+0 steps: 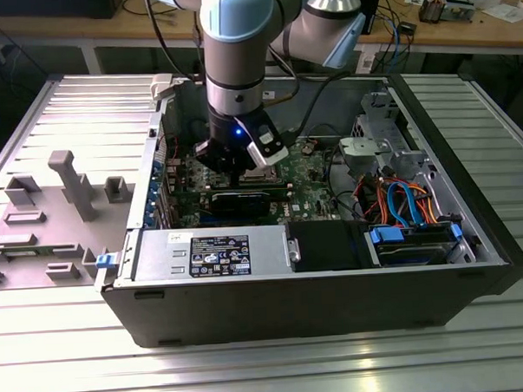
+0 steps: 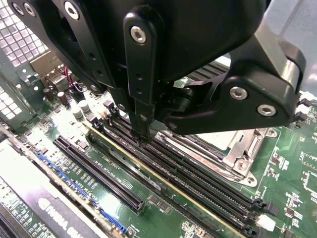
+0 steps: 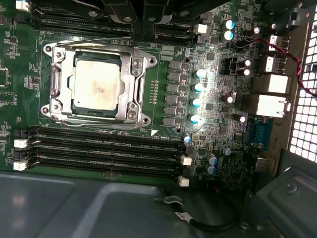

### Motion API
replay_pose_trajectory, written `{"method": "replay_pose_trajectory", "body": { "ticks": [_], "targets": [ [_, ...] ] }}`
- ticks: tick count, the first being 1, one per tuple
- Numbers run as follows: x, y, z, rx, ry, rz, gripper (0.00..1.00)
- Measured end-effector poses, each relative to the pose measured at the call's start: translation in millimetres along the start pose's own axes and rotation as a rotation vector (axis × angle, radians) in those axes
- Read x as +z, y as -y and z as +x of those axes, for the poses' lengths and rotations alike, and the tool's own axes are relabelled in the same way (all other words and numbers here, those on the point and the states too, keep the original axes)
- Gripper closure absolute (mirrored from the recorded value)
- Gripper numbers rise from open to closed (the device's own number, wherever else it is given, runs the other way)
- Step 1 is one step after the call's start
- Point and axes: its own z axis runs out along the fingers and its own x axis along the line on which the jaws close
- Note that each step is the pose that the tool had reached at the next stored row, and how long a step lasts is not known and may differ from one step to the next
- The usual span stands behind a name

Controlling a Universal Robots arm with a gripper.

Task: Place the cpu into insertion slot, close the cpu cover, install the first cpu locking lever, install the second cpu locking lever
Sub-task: 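Install the second cpu locking lever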

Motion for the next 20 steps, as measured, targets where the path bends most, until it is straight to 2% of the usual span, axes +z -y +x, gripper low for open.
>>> {"method": "replay_pose_trajectory", "body": {
  "ticks": [3, 10, 15, 16, 17, 20],
  "targets": [
    [0.7, 0.2, 1.6, 0.000, 0.0003, -0.0022, 0.89],
    [5.5, 0.4, 3.7, -0.001, 0.0038, -0.0352, 0.89],
    [7.8, 0.6, 3.8, -0.001, 0.0055, -0.0509, 0.89],
    [8.3, 0.6, 4.2, -0.001, 0.0063, -0.0578, 0.89],
    [8.6, 0.5, 4.5, -0.002, 0.0067, -0.0610, 0.89],
    [9.7, 0.3, 7.0, -0.001, 0.0067, -0.0613, 0.89]
  ]
}}
